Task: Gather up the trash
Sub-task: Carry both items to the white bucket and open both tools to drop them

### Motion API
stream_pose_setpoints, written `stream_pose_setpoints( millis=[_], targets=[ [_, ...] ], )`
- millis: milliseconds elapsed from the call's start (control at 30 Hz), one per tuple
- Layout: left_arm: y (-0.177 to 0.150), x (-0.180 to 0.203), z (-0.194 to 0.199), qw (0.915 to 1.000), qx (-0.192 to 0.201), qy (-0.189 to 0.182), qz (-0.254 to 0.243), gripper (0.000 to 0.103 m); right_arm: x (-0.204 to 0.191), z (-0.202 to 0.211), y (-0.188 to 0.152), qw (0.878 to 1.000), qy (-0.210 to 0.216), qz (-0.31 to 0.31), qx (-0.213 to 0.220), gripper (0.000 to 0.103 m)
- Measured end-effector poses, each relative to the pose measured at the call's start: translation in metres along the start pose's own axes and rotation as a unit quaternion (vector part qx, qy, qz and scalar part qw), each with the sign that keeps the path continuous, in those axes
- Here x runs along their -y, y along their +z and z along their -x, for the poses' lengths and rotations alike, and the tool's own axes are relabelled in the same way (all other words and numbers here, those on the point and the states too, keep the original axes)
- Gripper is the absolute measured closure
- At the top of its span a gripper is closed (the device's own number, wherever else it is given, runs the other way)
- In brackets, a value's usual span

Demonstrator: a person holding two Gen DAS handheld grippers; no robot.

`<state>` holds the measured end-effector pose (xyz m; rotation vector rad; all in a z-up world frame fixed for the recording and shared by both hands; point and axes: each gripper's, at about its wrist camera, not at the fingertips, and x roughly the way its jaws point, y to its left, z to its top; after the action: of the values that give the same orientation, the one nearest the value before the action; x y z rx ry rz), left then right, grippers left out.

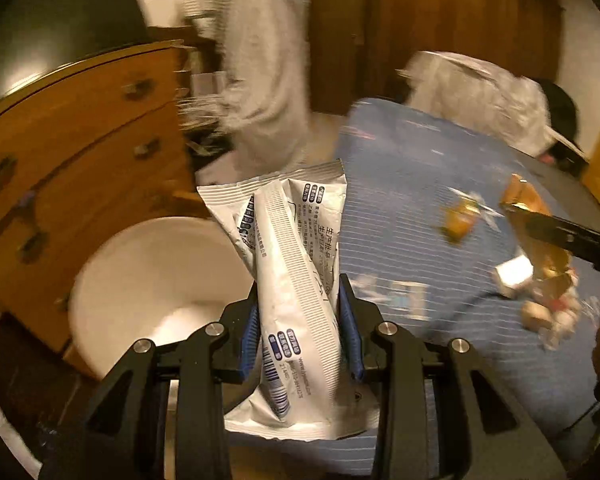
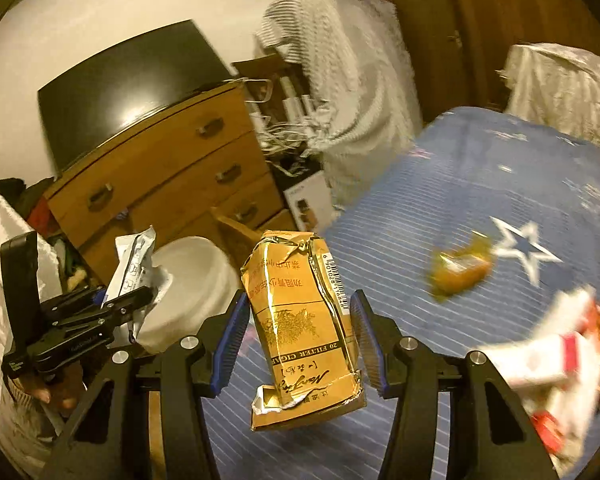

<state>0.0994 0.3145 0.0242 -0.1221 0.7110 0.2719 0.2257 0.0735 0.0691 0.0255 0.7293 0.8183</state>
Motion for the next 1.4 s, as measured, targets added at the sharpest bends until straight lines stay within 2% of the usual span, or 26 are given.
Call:
stream_pose_setpoints(
  millis=[200,300,433,567,767,1100,1200,1233,1267,1300,1333,1400],
  targets=[
    [0.013,-0.077,0.007,0.9951,0.011,0.088,0.044,0.07,-0.078,-0.071,0.042,0.999,0.028,0.022,-0.017,0.049],
    [0.016,-0.097,0.008,0.9893,0.02,0.136,0.047,0.07,-0.115,-0.104,0.054,0.998,0.038,0.028,-0.03,0.049],
    [0.02,-0.114,0.001,0.9841,0.022,0.168,0.051,0.069,-0.16,-0.147,0.065,0.997,0.043,0.044,-0.049,0.049],
    [0.019,-0.122,-0.01,0.9841,0.015,0.168,0.056,0.069,-0.198,-0.185,0.072,0.995,0.046,0.051,-0.072,0.049],
    [0.014,-0.126,-0.028,0.9842,0.011,0.168,0.056,0.069,-0.221,-0.215,0.061,0.993,0.055,0.05,-0.097,0.049],
    [0.007,-0.132,-0.043,0.9845,0.0,0.165,0.06,0.069,-0.215,-0.23,0.049,0.991,0.062,0.042,-0.11,0.048],
    [0.007,-0.133,-0.048,0.9851,-0.001,0.162,0.057,0.069,-0.216,-0.236,0.047,0.99,0.069,0.039,-0.114,0.044],
    [0.007,-0.132,-0.05,0.9851,-0.002,0.163,0.054,0.065,-0.215,-0.238,0.047,0.991,0.063,0.038,-0.112,0.041],
    [0.007,-0.132,-0.051,0.9849,-0.003,0.165,0.053,0.063,-0.212,-0.239,0.048,0.992,0.059,0.035,-0.11,0.034],
    [0.007,-0.132,-0.053,0.984,-0.006,0.17,0.054,0.052,-0.209,-0.239,0.049,0.992,0.058,0.03,-0.105,0.033],
    [0.007,-0.132,-0.054,0.9833,-0.006,0.173,0.055,0.047,-0.206,-0.238,0.049,0.992,0.061,0.026,-0.103,0.033],
    [0.006,-0.131,-0.056,0.9837,-0.005,0.172,0.053,0.047,-0.201,-0.238,0.05,0.992,0.063,0.023,-0.103,0.033]
  ],
)
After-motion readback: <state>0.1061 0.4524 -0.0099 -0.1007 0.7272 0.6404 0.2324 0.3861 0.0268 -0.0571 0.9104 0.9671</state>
